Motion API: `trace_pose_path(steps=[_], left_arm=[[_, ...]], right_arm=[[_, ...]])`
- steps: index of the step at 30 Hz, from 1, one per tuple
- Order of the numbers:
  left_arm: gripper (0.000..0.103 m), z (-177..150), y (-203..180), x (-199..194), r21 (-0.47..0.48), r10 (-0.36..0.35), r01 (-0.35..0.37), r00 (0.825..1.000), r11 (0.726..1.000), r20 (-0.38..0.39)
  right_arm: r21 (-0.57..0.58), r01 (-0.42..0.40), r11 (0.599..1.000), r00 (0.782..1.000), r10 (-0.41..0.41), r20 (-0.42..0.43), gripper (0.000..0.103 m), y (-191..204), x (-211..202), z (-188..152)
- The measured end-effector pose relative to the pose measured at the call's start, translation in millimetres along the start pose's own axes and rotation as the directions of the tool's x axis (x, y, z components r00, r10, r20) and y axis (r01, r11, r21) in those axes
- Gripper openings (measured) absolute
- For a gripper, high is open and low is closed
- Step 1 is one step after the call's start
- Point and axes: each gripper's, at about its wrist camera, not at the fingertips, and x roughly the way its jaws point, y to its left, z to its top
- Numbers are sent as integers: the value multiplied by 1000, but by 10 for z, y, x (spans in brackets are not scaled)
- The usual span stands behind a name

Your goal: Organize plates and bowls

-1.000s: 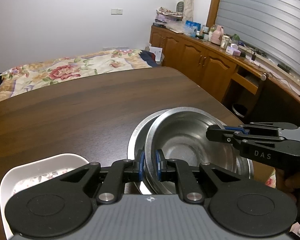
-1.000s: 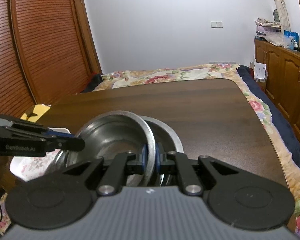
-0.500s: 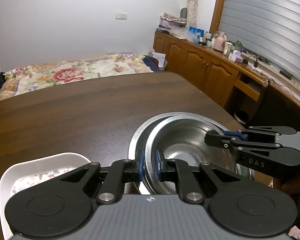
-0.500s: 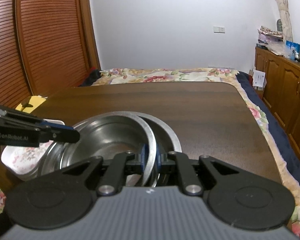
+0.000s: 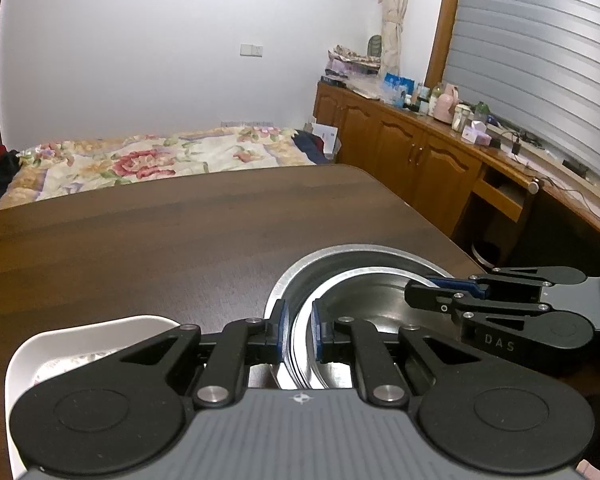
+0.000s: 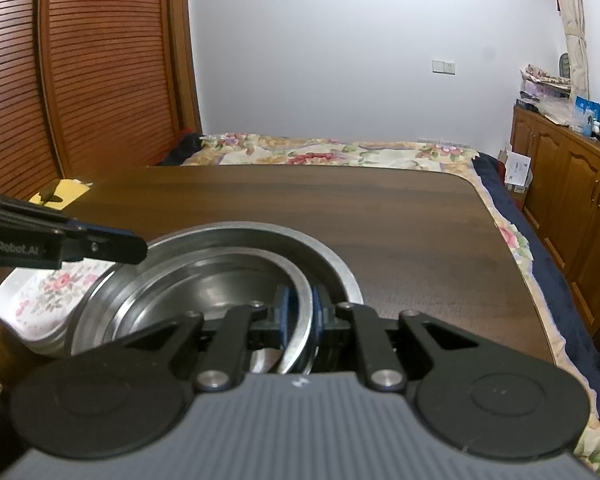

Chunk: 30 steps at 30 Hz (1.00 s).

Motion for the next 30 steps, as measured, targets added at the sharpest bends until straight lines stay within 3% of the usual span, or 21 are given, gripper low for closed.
trace_pose_path(steps=[5,7,9,11,13,17,20,21,24,30], left_arm=[[16,-46,9,-24,-18,9,-8,1000,1000,19],[20,-74,13,-30,-22,17,-17,999,1000,27],[29,-83,2,-24,-19,28,-27,999,999,35],[45,-105,-3,-25,-11,44,-44,998,999,45],[52,-115,-2,-24,-9,53,-53,997,999,55],[77,-127,15,-19,-24,64,-62,996,998,66],[89,-143,-10,-31,-14,85,-84,993,996,80],[91,-147,-17,-33,-11,92,-92,992,996,84],[96,-173,-57,-35,2,118,-119,988,993,96],[97,-258,-126,-13,3,136,-137,985,991,102]], right_arm=[[11,3,1000,1000,-3,25,15,-19,-62,21],[17,-2,1000,999,1,39,25,-39,-97,39],[24,-10,1000,998,9,55,36,-53,-141,48],[22,8,1000,997,-10,76,42,-54,-184,56],[29,12,1000,996,-15,93,46,-65,-224,56],[43,15,999,993,-20,113,58,-111,-258,42],[41,37,998,991,-42,125,75,-121,-259,10],[41,41,998,991,-46,129,86,-125,-255,-5],[48,45,998,988,-52,147,99,-154,-239,-59],[60,61,996,988,-69,141,103,-165,-103,-161]])
